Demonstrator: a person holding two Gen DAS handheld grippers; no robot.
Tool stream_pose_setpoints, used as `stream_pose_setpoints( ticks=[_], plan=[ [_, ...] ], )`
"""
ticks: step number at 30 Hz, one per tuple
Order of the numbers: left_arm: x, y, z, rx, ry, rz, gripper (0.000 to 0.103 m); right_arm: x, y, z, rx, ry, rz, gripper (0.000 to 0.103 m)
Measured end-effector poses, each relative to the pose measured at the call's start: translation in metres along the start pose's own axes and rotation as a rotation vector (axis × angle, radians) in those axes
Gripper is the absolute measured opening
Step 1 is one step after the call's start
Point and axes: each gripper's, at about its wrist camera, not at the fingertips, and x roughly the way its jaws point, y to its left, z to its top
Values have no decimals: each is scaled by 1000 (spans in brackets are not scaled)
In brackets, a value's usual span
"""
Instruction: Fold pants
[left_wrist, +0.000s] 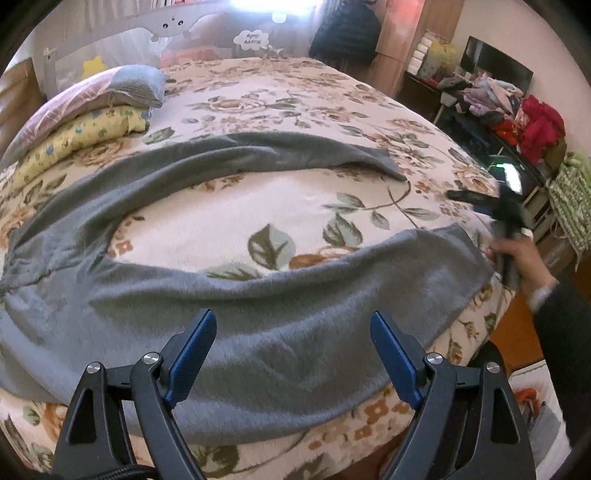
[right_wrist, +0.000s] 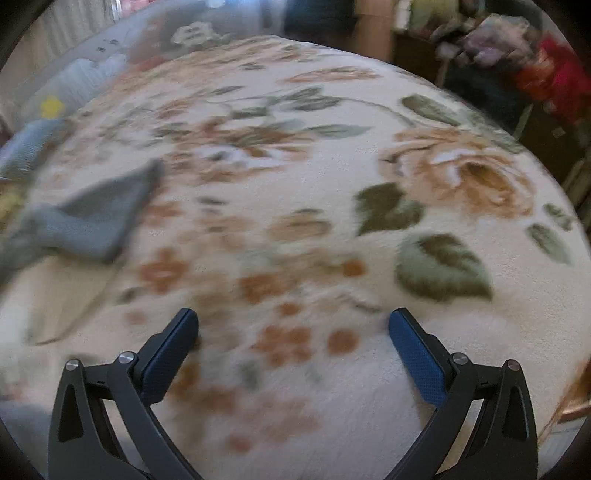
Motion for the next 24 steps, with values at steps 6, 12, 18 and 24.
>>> stream_pose_setpoints(
  ticks=[6,12,18,24],
  plan=[
    [2,2,5,8,-8,32,86,-111,45,-45,-44,-165,223,103],
    [-6,1,5,25,-35,94,86,-156,116,-87,-191,-117,411,103],
    [-11,4,6,15,-52,103,86,-155,168,-109,-325,-63,403,103],
    [-13,8,8,5,-60,102,86,-158,182,-111,-324,-47,440,103]
  ],
)
